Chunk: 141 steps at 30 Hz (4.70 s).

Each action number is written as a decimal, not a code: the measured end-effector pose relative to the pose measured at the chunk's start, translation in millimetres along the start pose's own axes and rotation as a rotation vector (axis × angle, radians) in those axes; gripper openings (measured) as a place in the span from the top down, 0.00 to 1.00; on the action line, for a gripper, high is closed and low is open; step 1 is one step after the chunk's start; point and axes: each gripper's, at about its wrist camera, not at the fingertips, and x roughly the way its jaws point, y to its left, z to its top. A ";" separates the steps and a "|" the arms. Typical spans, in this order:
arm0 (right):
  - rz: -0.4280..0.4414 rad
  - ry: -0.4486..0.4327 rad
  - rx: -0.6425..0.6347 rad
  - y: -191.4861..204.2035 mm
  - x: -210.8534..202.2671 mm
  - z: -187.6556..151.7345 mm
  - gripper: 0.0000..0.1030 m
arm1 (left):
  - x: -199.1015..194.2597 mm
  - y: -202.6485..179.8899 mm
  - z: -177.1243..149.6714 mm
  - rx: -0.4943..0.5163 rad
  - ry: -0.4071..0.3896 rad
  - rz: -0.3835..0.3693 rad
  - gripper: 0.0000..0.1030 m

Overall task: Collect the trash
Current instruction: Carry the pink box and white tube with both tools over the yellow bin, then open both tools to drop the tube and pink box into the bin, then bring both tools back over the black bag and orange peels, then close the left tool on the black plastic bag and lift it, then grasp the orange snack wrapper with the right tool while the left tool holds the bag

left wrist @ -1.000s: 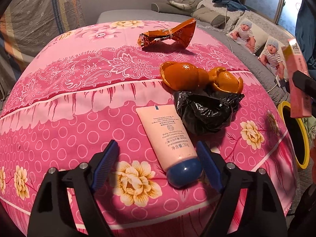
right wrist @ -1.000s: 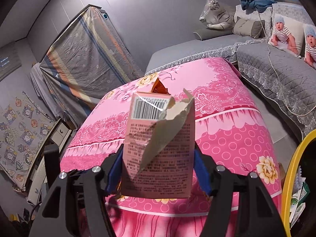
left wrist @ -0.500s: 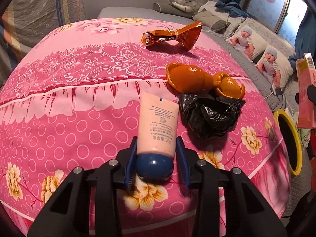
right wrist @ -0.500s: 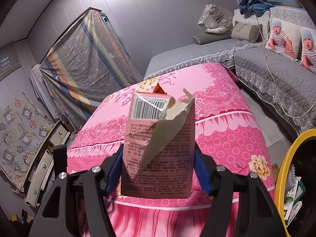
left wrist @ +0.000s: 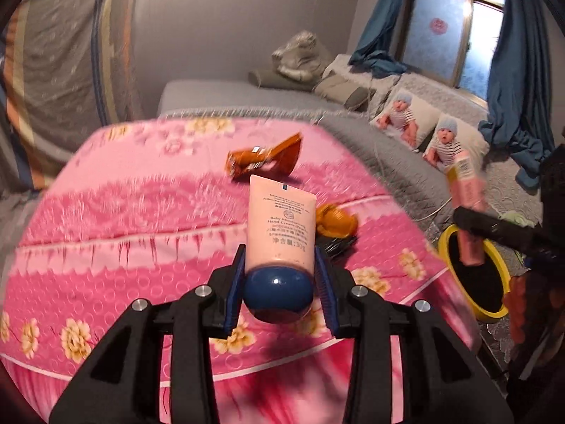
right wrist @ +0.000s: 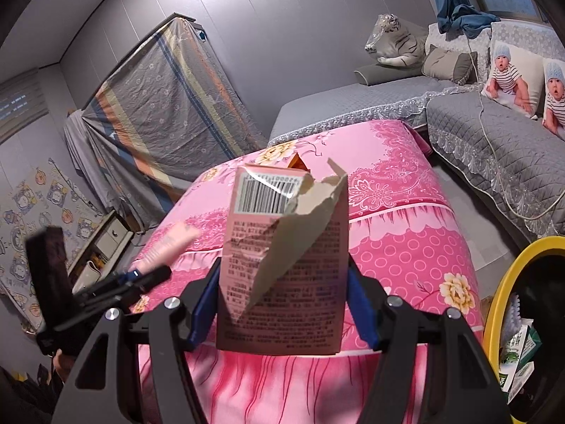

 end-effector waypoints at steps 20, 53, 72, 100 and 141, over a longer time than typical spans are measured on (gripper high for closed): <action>-0.291 -0.319 0.067 -81.7 -115.5 -11.0 0.41 | -17.7 -166.1 53.4 0.236 -0.214 -0.264 0.66; -0.629 -0.196 0.446 -232.9 -136.9 -97.4 0.41 | 125.5 -319.5 4.3 0.405 0.050 -0.434 0.67; -0.638 -0.193 0.462 -240.5 -133.0 -95.3 0.26 | 120.7 -261.6 17.1 0.311 0.028 -0.359 0.23; -0.400 -0.158 0.196 -139.9 -66.6 -27.7 0.25 | 134.7 4.7 -6.9 0.122 0.202 -0.098 0.46; -0.113 0.291 0.034 -25.3 298.0 127.0 0.15 | -32.1 110.3 -40.0 -0.200 -0.124 -0.147 0.75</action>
